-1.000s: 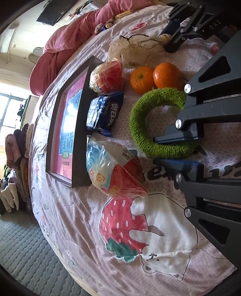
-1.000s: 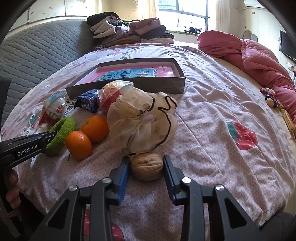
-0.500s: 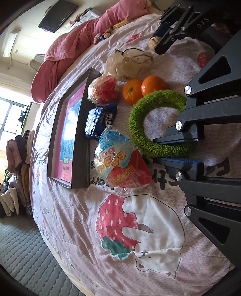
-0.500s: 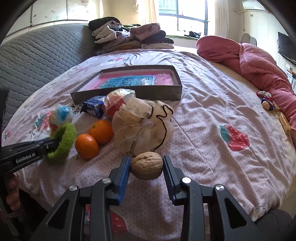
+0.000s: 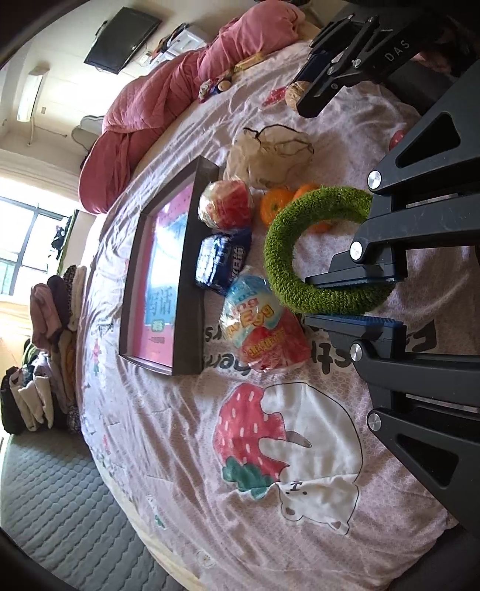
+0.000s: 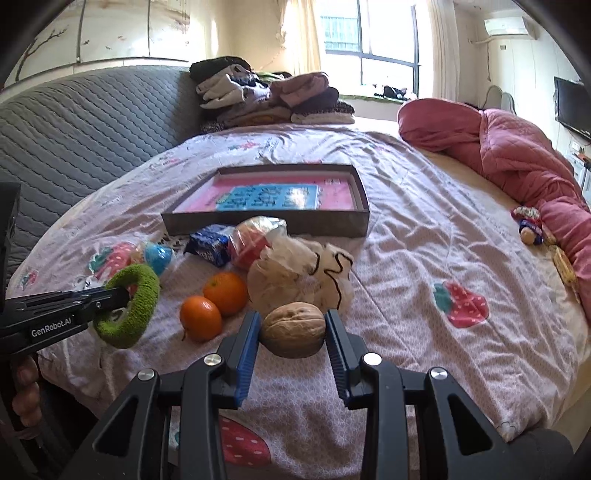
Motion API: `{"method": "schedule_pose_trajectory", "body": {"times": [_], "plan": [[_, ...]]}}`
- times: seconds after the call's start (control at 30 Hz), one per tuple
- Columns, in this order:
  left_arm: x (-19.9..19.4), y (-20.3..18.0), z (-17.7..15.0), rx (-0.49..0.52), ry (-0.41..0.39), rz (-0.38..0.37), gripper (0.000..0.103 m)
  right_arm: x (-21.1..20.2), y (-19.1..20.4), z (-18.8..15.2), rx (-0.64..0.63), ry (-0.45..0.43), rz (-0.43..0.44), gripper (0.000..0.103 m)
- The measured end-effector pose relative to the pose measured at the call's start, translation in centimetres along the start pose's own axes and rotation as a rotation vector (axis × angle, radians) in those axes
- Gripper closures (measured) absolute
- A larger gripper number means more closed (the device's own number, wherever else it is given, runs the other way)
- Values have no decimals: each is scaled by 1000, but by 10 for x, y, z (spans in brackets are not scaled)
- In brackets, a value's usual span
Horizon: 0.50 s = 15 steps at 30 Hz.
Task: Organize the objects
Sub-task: 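Carry green ring with left tool over the book tray while right tool carries walnut there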
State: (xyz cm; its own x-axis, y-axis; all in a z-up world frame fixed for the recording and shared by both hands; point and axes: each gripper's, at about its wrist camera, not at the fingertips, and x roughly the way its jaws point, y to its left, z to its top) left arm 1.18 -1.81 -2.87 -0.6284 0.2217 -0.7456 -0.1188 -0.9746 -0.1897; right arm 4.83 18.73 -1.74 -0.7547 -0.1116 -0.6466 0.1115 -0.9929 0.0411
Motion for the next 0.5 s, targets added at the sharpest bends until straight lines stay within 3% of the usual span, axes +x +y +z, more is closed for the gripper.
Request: {"method": "schedule_pose_trajectory", "body": {"times": [0.5], "plan": [[-22,-15,16,20,-80,2,91,-13,13,21,-43,-73,34,67]]}}
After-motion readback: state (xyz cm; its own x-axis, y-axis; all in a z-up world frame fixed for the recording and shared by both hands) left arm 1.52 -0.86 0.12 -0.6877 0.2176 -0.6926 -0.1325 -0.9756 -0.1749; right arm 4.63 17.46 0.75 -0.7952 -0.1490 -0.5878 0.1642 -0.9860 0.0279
